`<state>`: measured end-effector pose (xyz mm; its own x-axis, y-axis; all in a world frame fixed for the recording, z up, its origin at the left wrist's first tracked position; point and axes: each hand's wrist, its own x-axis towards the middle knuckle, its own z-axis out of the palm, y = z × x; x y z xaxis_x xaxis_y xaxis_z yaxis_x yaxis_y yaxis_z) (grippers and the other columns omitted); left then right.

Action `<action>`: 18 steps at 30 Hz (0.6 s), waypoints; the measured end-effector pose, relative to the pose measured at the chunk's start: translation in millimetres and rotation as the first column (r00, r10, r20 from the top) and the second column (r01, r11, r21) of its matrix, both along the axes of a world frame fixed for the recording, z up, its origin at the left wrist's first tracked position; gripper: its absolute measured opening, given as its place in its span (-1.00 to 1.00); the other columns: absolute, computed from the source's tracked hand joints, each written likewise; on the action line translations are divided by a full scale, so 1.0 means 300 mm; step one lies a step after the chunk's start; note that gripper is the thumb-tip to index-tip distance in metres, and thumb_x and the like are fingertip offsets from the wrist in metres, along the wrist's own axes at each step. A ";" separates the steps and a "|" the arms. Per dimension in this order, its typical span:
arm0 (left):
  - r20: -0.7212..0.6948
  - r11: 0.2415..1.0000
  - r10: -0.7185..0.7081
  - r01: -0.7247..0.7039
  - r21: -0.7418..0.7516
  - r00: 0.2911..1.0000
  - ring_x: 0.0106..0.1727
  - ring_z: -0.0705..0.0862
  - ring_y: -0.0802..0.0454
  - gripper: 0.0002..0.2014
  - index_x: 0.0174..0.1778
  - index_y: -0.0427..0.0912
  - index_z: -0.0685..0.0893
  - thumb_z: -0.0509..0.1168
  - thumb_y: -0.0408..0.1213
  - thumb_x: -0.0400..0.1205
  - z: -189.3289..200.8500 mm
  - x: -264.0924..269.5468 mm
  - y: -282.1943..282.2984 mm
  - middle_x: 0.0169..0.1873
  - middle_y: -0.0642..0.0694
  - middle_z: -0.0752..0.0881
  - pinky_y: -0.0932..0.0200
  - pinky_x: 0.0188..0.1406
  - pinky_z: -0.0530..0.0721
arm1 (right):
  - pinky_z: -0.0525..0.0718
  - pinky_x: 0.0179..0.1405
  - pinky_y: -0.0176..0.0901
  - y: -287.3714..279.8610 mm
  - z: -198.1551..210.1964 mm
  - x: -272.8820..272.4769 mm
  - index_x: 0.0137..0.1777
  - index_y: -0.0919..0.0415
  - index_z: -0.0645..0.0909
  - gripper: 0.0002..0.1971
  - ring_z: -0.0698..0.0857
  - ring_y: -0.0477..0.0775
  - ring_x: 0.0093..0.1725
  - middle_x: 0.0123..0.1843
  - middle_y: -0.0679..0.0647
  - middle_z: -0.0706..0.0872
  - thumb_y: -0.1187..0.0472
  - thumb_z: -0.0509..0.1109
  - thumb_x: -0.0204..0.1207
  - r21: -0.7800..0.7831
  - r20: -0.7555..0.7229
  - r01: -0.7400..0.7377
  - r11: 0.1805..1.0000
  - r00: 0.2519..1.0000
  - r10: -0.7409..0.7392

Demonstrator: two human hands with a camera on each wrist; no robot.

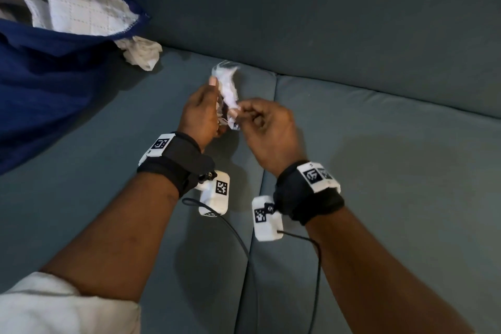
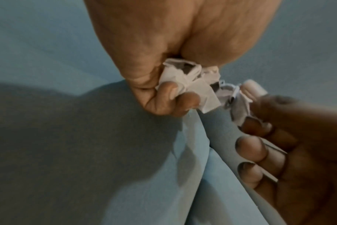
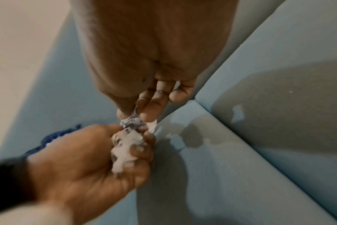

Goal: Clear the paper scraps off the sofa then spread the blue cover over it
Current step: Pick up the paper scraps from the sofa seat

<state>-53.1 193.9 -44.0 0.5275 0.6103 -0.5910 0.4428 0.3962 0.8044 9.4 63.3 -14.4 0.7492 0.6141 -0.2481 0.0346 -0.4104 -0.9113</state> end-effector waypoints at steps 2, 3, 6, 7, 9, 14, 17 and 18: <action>0.017 0.999 -0.039 0.039 -0.010 0.999 -0.27 0.72 0.06 -0.58 -0.10 0.01 0.77 0.10 0.10 0.82 0.002 0.010 -0.005 -0.21 -0.07 0.80 0.17 -0.28 0.65 | 0.74 -0.26 -0.05 -0.001 -0.001 -0.048 -0.04 0.16 0.85 -0.92 0.73 -0.09 -0.32 -0.27 -0.05 0.81 0.21 0.51 0.63 -0.003 0.059 -0.040 0.999 0.997 0.040; 0.039 0.997 -0.074 0.075 -0.004 0.996 -0.20 0.72 0.08 -0.62 -0.08 0.02 0.79 0.13 0.07 0.82 0.004 0.012 -0.007 -0.15 -0.07 0.80 0.19 -0.20 0.66 | 0.76 -0.21 0.05 -0.001 -0.010 -0.060 -0.03 0.15 0.85 -0.91 0.76 -0.02 -0.28 -0.23 -0.02 0.82 0.23 0.49 0.61 -0.011 0.073 -0.044 0.999 0.996 0.045; 0.077 0.978 -0.194 0.187 0.088 0.978 -0.26 0.63 0.03 -0.73 -0.12 -0.16 0.75 0.31 -0.07 0.76 0.002 -0.001 0.003 -0.27 -0.11 0.70 0.19 -0.31 0.61 | 0.70 -0.23 0.03 0.002 -0.018 -0.062 -0.07 0.20 0.83 -0.88 0.69 -0.10 -0.30 -0.26 -0.07 0.78 0.28 0.45 0.60 -0.037 0.105 -0.103 0.994 0.989 0.107; 0.072 0.974 -0.202 0.193 0.118 0.977 -0.31 0.58 0.03 -0.73 -0.14 -0.25 0.71 0.36 -0.12 0.74 -0.001 -0.010 0.012 -0.33 -0.12 0.65 0.22 -0.37 0.58 | 0.64 -0.27 -0.08 0.005 -0.012 -0.057 -0.08 0.22 0.83 -0.89 0.64 -0.15 -0.32 -0.30 -0.12 0.73 0.29 0.45 0.61 -0.043 0.106 -0.148 0.988 0.983 0.152; 0.048 0.976 -0.165 0.156 0.151 0.985 -0.39 0.55 0.09 -0.73 -0.21 -0.29 0.67 0.40 -0.16 0.71 -0.014 -0.027 0.029 -0.43 -0.06 0.61 0.22 -0.36 0.56 | 0.49 -0.28 -0.45 0.014 -0.005 -0.034 -0.05 0.24 0.85 -0.90 0.61 -0.27 -0.37 -0.39 -0.28 0.64 0.31 0.49 0.62 -0.048 0.066 -0.198 0.979 0.977 0.201; 0.043 0.990 -0.028 0.021 0.141 0.999 -0.35 0.52 0.07 -0.56 -0.37 -0.22 0.61 0.45 0.06 0.62 -0.008 -0.042 0.041 -0.48 -0.07 0.57 0.12 -0.23 0.53 | 0.76 -0.14 0.00 0.067 -0.008 0.044 0.00 0.11 0.90 -0.88 0.74 -0.21 -0.27 -0.25 -0.18 0.85 0.11 0.56 0.61 -0.027 -0.102 -0.248 0.968 0.964 0.244; 0.078 0.997 0.047 -0.052 0.062 0.996 -0.35 0.51 -0.02 -0.59 -0.49 -0.11 0.61 0.52 0.04 0.55 0.006 -0.042 0.046 -0.44 -0.19 0.58 0.11 -0.28 0.52 | 0.70 -0.24 0.04 0.091 0.000 0.073 -0.05 0.16 0.84 -0.85 0.68 -0.04 -0.29 -0.16 0.11 0.86 0.13 0.70 0.48 0.023 -0.131 -0.201 0.979 0.970 0.203; 0.087 0.998 0.056 -0.060 0.035 0.995 -0.35 0.53 -0.03 -0.61 -0.52 -0.04 0.61 0.52 0.07 0.52 0.010 -0.043 0.050 -0.42 -0.19 0.61 0.13 -0.29 0.53 | 0.70 -0.23 0.00 0.096 -0.001 0.079 0.00 0.13 0.80 -0.76 0.67 -0.01 -0.28 -0.09 0.10 0.84 0.11 0.74 0.42 0.032 -0.141 -0.161 0.986 0.976 0.164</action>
<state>-65.9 208.9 -41.1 0.5384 0.6620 -0.5214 0.3485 0.3884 0.8530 32.9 92.0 -14.7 0.5967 0.7309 -0.3313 -0.0314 -0.3913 -0.9197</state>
